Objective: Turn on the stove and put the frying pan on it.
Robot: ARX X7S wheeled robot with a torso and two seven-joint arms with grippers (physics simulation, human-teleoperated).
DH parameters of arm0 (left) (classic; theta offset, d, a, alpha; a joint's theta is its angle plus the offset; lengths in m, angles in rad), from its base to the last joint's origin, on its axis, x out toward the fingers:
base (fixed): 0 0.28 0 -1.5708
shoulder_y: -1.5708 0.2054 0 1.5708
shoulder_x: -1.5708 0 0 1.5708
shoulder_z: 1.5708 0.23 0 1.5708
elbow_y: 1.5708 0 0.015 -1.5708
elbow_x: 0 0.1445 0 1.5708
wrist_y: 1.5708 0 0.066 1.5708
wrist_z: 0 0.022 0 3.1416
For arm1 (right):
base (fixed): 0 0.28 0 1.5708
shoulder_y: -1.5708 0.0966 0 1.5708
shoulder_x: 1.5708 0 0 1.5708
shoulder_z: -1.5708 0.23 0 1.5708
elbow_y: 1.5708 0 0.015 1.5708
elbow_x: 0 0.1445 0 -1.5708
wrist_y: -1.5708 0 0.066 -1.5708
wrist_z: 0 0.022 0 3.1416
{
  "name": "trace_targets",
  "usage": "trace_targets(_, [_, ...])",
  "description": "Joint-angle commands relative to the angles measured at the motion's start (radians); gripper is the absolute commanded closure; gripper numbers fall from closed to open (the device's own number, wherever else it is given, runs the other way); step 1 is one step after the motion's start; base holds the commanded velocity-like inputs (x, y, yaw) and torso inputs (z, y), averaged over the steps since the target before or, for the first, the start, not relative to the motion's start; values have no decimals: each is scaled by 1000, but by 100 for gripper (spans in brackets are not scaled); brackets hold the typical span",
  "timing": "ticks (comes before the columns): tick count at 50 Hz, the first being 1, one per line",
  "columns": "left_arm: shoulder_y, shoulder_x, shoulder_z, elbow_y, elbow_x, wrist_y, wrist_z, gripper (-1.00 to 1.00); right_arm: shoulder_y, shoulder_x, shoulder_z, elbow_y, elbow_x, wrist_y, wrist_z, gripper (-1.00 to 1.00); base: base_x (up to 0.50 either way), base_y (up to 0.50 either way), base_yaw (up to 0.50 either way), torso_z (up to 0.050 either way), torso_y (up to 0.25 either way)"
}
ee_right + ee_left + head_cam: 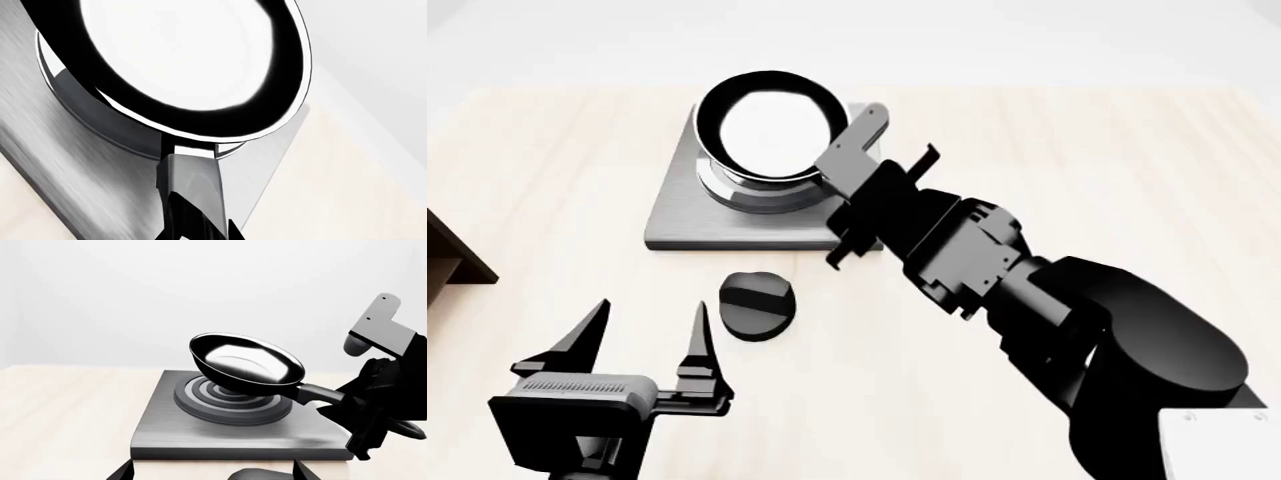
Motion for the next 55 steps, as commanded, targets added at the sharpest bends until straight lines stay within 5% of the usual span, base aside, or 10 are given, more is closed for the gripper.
trace_targets(1, [0,-1,0,-7,-3,4,-1,-100,3,-4,49,-14,-106,-3,6,100,0,0,0,0,0])
trace_targets(26, [2,-5,2,-8,-8,7,-6,-100,-18,-4,49,-20,-114,15,3,100,0,0,0,0,2])
trace_targets(27, [2,-6,2,-8,-8,7,-6,-100,-19,-4,48,-22,-117,16,2,-100,0,0,0,10,0])
trace_targets(55, [-3,-15,3,9,-14,0,-17,-100,36,-4,62,-38,12,42,-78,-100,0,0,0,0,0])
